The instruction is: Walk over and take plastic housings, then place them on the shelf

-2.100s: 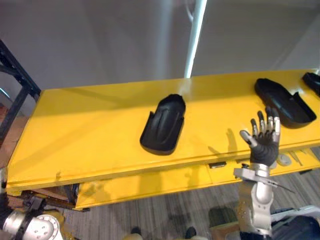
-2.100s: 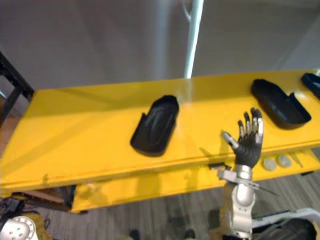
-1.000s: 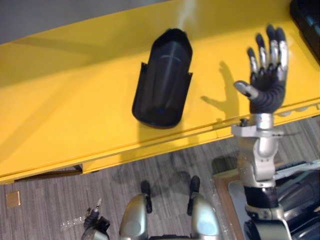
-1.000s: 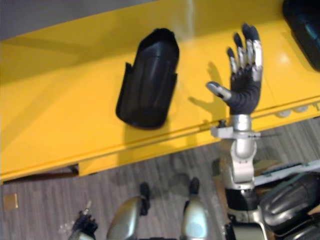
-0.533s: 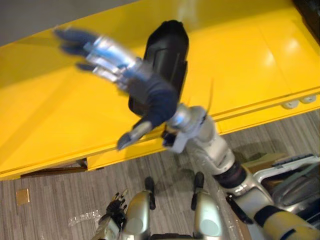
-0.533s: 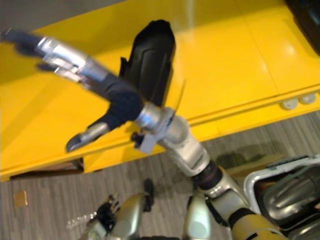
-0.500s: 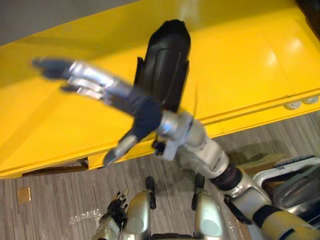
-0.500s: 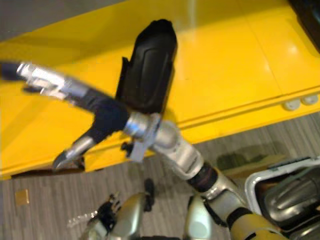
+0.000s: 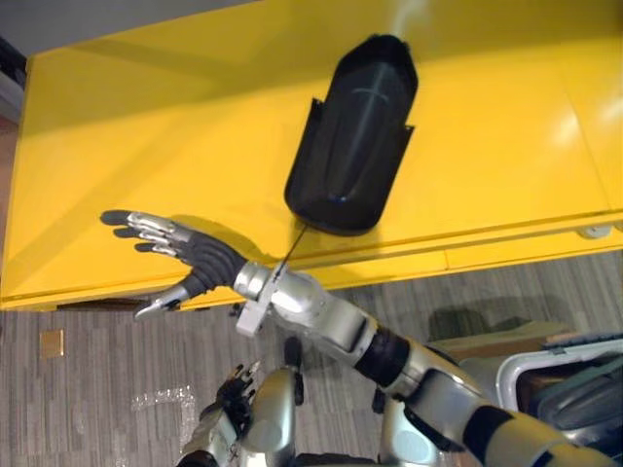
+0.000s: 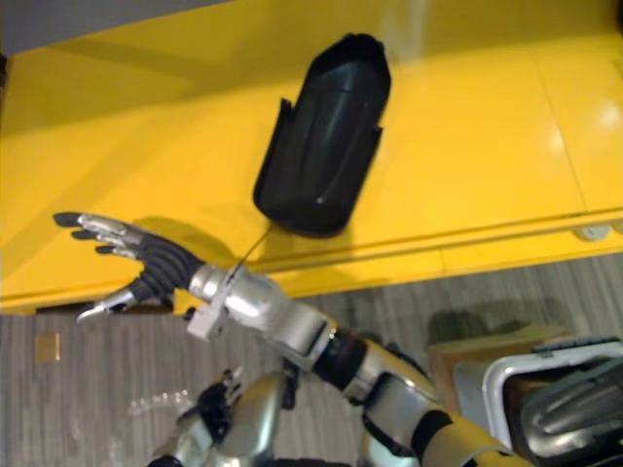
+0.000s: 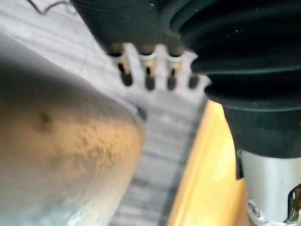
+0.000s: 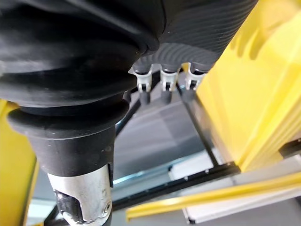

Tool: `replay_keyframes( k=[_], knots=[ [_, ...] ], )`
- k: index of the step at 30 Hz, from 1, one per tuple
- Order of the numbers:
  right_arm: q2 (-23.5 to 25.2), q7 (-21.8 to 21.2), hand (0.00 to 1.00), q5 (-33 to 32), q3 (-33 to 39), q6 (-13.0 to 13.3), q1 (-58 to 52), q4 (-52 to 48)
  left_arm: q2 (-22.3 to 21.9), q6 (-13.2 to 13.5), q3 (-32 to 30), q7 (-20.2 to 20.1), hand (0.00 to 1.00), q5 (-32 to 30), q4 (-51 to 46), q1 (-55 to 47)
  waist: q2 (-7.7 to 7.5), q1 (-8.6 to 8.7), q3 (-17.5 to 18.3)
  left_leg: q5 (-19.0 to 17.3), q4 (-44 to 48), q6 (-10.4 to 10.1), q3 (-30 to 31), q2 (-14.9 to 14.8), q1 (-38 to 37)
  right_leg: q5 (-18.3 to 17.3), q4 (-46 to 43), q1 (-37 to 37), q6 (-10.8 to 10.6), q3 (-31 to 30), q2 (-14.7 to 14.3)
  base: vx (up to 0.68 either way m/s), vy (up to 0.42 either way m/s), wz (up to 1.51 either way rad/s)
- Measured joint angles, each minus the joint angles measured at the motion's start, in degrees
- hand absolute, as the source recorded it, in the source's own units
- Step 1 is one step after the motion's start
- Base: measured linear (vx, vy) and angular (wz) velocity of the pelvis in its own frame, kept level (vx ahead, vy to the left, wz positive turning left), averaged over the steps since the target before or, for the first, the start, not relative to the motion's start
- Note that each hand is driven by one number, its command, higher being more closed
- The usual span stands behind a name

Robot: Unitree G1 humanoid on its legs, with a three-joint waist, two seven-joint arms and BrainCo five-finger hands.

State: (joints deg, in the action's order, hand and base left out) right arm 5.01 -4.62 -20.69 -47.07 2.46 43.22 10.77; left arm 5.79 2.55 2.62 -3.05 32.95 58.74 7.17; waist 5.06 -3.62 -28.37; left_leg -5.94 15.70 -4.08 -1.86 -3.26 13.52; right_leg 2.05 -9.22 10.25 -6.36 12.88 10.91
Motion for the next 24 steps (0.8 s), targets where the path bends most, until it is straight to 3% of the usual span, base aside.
replay_keyframes(
  k=[3, 5, 11, 19, 24],
  knots=[
    [2.26, 4.09, 0.0, 3.47, -0.18, 0.44, -0.34, 3.58, -0.08, 0.3, 1.1, 0.48, 0.0, 0.0, 0.33, 0.48, 0.62, -0.41, -0.3, 0.27, -0.28, -0.08, 0.03, -0.02, 0.47, -0.14, -0.29, 0.69, 0.17, 0.15, 0.02, 0.0, -0.002, 0.02],
    [2.51, 10.05, 0.0, 3.61, 0.47, 2.89, -0.93, 6.6, -0.06, 1.15, 2.28, 0.76, 0.0, 0.54, 0.62, 0.65, 0.85, -0.75, -0.41, 0.8, -1.12, -0.12, 0.15, 0.08, 0.52, -0.33, -0.46, 0.99, 0.3, 0.6, 0.2, 0.01, -0.008, 0.09],
    [2.83, 21.15, 0.0, 7.96, 5.49, 8.17, -4.61, 7.42, -0.32, 1.21, 2.53, 0.86, 0.0, 0.87, 0.71, 0.61, 1.64, -0.96, -0.67, 0.92, -1.33, -0.13, -0.09, 0.09, 0.26, -1.65, -2.59, 1.79, 0.14, 0.65, 0.89, 0.01, -0.002, 0.02],
    [2.93, 28.24, 0.0, 12.41, 8.09, 8.5, -5.08, 7.72, -0.76, 2.38, 2.52, 0.59, 0.0, 0.99, 0.84, -0.05, 2.2, -0.86, -0.53, 0.92, -2.02, -0.14, -1.41, -0.14, -1.02, -1.75, -2.93, 1.9, 0.22, -0.5, 0.94, 0.01, 0.004, -0.08],
    [2.92, 29.9, 0.0, 13.23, 11.87, 9.31, -5.07, 7.6, -0.83, 2.73, 2.56, 0.55, 0.0, 0.97, 0.83, -0.18, 2.2, -0.68, -0.53, 0.93, -2.13, -0.15, -1.61, -0.19, -1.37, -1.86, -3.13, 1.81, 0.31, -0.65, 0.92, 0.0, 0.0, -0.02]
  ],
)
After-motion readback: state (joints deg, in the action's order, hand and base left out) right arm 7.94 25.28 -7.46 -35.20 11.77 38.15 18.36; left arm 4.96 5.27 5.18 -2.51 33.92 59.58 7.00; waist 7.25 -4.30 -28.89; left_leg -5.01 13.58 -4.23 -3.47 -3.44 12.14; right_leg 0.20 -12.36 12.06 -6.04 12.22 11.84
